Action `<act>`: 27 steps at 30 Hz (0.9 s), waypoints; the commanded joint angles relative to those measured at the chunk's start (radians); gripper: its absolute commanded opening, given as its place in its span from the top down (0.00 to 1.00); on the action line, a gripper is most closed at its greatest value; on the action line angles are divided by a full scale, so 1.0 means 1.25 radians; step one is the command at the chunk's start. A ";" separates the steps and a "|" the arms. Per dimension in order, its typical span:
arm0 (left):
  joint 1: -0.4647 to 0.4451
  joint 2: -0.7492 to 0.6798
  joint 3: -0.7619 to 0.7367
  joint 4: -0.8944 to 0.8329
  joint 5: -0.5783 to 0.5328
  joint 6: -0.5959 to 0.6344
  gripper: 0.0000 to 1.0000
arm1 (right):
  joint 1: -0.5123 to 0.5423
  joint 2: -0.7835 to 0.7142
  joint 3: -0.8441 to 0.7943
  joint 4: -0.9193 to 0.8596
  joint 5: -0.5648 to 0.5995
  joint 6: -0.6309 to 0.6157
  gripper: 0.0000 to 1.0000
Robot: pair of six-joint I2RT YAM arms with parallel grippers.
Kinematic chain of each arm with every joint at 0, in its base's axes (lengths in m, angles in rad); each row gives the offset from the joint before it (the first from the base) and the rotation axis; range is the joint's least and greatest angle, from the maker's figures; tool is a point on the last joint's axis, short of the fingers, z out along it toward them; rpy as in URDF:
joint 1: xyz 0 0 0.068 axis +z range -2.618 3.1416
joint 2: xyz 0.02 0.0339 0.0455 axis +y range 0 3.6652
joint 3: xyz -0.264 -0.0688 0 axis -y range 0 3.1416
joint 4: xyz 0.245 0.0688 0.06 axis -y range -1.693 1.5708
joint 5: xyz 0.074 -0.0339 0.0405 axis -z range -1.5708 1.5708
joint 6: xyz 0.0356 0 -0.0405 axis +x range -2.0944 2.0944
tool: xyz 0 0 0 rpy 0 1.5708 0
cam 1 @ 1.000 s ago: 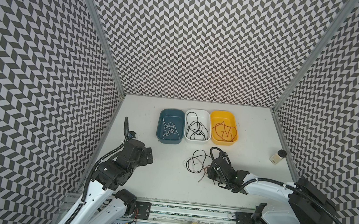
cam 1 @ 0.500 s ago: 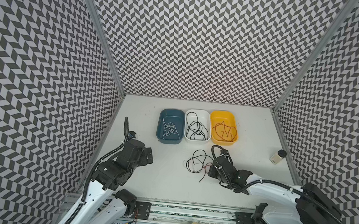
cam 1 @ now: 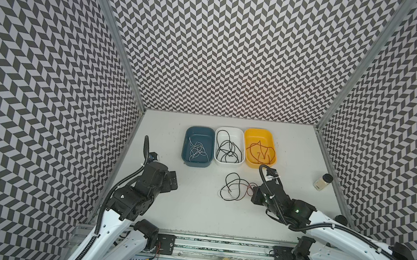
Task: Untangle the cables
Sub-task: 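Lower the right gripper and pinch the last red wire in the pile, then lift the red wire and carry it over the yellow bin with the right gripper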
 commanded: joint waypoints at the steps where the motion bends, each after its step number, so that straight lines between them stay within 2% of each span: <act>1: 0.004 0.000 0.001 0.004 -0.008 0.001 0.00 | 0.004 -0.061 0.046 -0.097 0.074 -0.050 1.00; 6: 0.004 0.000 0.002 0.004 -0.008 0.001 0.00 | 0.004 -0.123 0.105 -0.168 0.108 -0.105 1.00; 15: 0.004 -0.002 0.000 0.004 -0.008 0.001 0.00 | 0.004 -0.112 0.276 -0.296 0.135 -0.219 1.00; 22: 0.004 -0.002 0.001 0.004 -0.008 0.001 0.00 | 0.004 -0.124 0.366 -0.275 0.162 -0.305 1.00; 27: 0.004 -0.003 0.001 0.004 -0.008 0.001 0.00 | 0.004 -0.079 0.457 -0.271 0.154 -0.363 1.00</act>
